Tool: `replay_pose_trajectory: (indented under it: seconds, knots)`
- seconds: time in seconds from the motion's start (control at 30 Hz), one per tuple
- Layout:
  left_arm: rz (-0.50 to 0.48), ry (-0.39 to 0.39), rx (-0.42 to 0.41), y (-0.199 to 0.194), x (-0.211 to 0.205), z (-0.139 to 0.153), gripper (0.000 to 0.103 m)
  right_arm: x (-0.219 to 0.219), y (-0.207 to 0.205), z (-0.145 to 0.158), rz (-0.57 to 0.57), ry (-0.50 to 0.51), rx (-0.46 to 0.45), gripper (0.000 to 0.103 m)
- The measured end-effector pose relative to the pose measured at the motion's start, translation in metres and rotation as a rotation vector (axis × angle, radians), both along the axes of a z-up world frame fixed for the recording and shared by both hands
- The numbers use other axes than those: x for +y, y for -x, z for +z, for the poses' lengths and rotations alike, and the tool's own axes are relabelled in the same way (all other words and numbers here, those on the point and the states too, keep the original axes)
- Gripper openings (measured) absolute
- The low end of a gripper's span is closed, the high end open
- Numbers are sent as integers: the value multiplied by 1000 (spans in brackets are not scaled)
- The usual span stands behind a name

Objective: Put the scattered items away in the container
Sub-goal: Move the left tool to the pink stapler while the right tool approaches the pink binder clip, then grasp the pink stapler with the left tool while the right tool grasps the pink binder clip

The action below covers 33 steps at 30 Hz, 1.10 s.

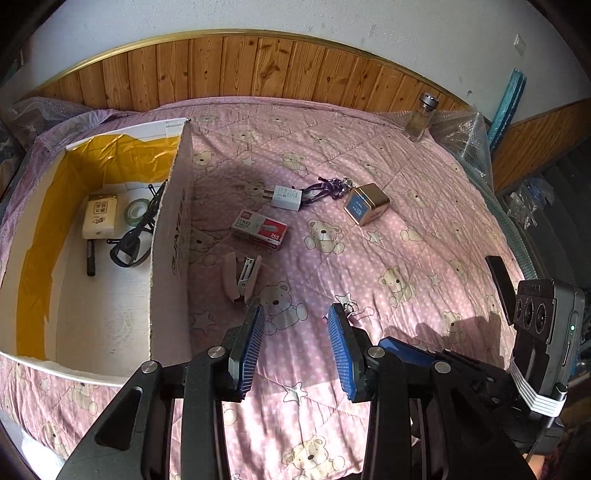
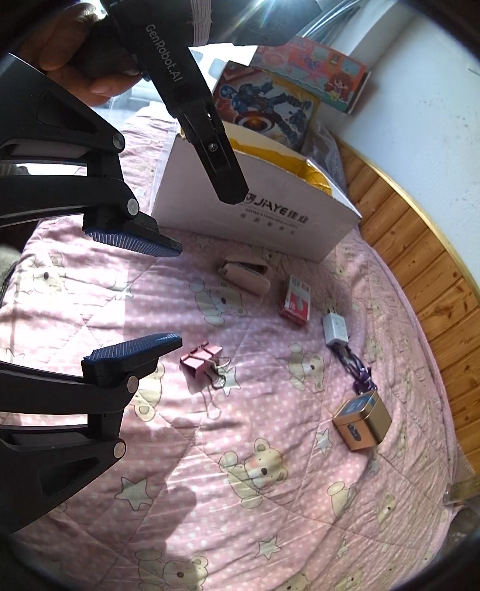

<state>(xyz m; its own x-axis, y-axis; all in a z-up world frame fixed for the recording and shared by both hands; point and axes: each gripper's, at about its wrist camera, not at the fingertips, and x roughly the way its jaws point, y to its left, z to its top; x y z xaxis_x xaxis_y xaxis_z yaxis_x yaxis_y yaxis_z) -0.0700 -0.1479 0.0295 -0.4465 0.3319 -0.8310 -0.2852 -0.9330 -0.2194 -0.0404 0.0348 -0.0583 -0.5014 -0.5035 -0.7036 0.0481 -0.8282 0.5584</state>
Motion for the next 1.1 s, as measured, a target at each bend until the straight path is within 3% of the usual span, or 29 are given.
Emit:
replay_pose_trajectory:
  seconds: [0.13,0.43,0.67,0.77,0.83,0.87,0.93,1.0,1.1]
  knots:
    - [18,6,-38,22,11,-23,38,10,9,-15,-18,-2,-32,40]
    - [91,53,-100,66,21,-84,38,27,24,-40,-34,5,-84,39]
    - [106,18,-159,75,18,-108,38,33,33,-49,-30,-2,-92,39]
    - [132,6,-71,68,8,-82,38,28,39,-47,-1,-16,-71,41]
    - [136,38,17,64,4,-65,39,21,43,-47,23,-40,-55,41]
    - [142,71,44,63,4,-62,45,17,45,-47,34,-53,-51,41]
    - [151,112,46,71,5,-70,50,8,50,-51,54,-87,-48,42]
    - [169,125,-1,80,5,-87,50,1,54,-55,66,-134,-51,41]
    - [187,184,29,86,8,-97,54,-7,56,-54,85,-194,-13,40]
